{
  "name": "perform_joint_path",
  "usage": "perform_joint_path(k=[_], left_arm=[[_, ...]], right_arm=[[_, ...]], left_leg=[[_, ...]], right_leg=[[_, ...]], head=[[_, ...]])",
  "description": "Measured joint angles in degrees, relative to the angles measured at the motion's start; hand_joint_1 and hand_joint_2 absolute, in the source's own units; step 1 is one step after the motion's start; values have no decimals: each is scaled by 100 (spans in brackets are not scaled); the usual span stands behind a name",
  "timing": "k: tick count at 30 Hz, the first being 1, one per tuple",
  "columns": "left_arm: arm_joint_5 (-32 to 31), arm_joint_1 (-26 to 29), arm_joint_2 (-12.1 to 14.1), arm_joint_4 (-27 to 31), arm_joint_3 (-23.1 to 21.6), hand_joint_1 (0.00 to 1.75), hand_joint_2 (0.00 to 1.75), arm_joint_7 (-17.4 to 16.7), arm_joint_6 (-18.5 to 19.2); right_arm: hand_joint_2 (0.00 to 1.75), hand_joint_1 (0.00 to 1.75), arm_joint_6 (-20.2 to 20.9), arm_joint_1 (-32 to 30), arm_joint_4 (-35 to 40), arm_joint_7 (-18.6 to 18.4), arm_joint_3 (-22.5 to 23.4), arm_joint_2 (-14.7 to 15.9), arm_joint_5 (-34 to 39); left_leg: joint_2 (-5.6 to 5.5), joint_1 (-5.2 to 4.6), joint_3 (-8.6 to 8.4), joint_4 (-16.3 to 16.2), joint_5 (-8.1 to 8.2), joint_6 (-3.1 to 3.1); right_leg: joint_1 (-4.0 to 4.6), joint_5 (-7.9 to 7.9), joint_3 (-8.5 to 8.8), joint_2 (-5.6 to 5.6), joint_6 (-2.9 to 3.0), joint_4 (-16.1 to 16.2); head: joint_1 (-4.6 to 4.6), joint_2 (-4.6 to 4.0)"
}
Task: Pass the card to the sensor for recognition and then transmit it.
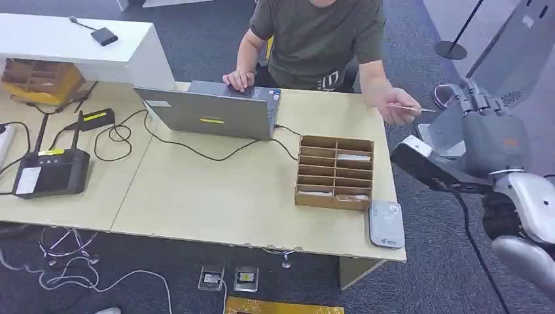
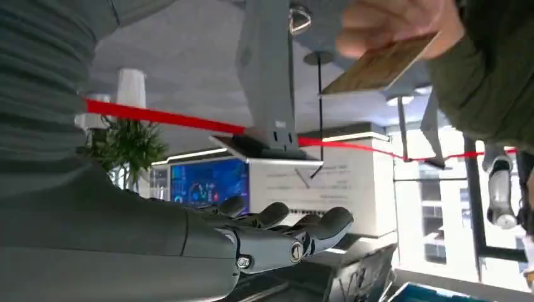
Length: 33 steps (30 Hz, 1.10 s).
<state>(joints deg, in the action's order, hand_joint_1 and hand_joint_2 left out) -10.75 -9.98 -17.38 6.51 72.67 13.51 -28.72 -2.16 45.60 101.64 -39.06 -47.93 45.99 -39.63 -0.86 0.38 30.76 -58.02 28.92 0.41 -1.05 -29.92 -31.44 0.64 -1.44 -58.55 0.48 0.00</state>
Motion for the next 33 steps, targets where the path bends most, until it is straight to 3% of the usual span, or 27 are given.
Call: perform_joint_path(k=[8, 15, 16, 17, 33], left_arm=[[53, 1, 24, 2, -2, 0, 0, -39, 151], [330, 23, 92, 7, -2, 0, 0, 22, 310], [348, 25, 101, 9, -2, 0, 0, 28, 328], [352, 29, 109, 11, 0, 0, 0, 55, 363], [369, 55, 245, 13, -2, 0, 0, 157, 470]], right_arm=[[175, 0, 48, -306, 33, -2, -6, -245, 99], [175, 0, 265, -782, 188, -2, 291, -311, -153], [175, 10, 282, -829, 214, -2, 337, -311, -170], [175, 175, 293, -886, 245, -2, 389, -311, -190], [175, 175, 522, -1507, 595, -2, 1010, -313, -345]], left_leg=[[0, 0, -2, -1, 0, 0], [2, 0, -5, -1, 0, 0], [2, 0, -5, -1, 0, 0], [2, 0, -5, -1, 0, 0], [3, 0, -5, -1, 0, 0]], right_leg=[[0, 0, 1, -1, 0, 1], [0, 0, 0, -4, 0, 1], [0, 0, 0, -4, 0, 1], [0, 0, 0, -4, 0, 1], [0, 0, 0, -4, 0, 2]], head=[[2, 0], [2, 0], [0, 0], [2, 0], [2, 0]])
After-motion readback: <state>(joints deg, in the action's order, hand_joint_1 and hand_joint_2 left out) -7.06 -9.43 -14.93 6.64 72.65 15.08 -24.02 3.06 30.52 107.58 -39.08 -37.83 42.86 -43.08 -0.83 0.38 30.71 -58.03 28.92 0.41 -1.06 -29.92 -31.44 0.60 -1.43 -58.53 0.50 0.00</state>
